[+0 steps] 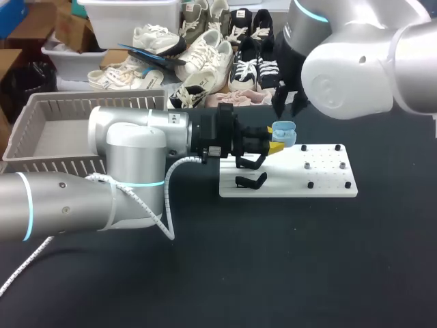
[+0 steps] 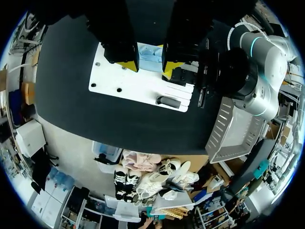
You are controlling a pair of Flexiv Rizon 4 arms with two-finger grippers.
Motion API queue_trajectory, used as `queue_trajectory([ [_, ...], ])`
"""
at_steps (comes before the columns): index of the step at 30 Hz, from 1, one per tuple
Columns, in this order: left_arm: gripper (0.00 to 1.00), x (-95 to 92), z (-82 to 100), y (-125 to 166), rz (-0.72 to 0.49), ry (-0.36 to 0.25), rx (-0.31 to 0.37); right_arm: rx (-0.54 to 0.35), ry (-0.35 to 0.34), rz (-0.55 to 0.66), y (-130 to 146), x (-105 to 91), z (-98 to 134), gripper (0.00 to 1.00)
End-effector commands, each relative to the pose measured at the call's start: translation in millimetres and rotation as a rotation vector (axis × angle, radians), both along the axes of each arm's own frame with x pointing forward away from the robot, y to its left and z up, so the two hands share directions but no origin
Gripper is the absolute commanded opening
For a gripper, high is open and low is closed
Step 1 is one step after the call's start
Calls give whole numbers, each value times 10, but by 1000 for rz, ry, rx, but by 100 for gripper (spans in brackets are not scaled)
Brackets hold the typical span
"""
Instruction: Pick up each earbud case from the left stands, insert the matching earbuds, close the lid, and place the case in the box.
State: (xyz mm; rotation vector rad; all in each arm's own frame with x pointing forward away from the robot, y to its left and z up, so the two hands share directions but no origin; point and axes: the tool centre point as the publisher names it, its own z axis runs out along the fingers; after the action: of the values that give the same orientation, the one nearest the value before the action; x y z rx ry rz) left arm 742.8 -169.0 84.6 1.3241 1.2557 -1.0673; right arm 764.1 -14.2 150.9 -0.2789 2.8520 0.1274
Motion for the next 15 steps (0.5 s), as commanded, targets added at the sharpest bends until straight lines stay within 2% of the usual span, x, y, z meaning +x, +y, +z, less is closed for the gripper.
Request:
queue_trajectory([
  [1, 0, 0, -5, 2, 0, -1, -2, 13, 35, -17, -43, 272, -72, 29],
  [9, 0, 0, -5, 2, 0, -1, -2, 16, 99, -36, -97, 449, -279, 29],
  [15, 0, 0, -5, 2, 0, -1, -2, 20, 114, -40, -93, 372, -339, 29],
])
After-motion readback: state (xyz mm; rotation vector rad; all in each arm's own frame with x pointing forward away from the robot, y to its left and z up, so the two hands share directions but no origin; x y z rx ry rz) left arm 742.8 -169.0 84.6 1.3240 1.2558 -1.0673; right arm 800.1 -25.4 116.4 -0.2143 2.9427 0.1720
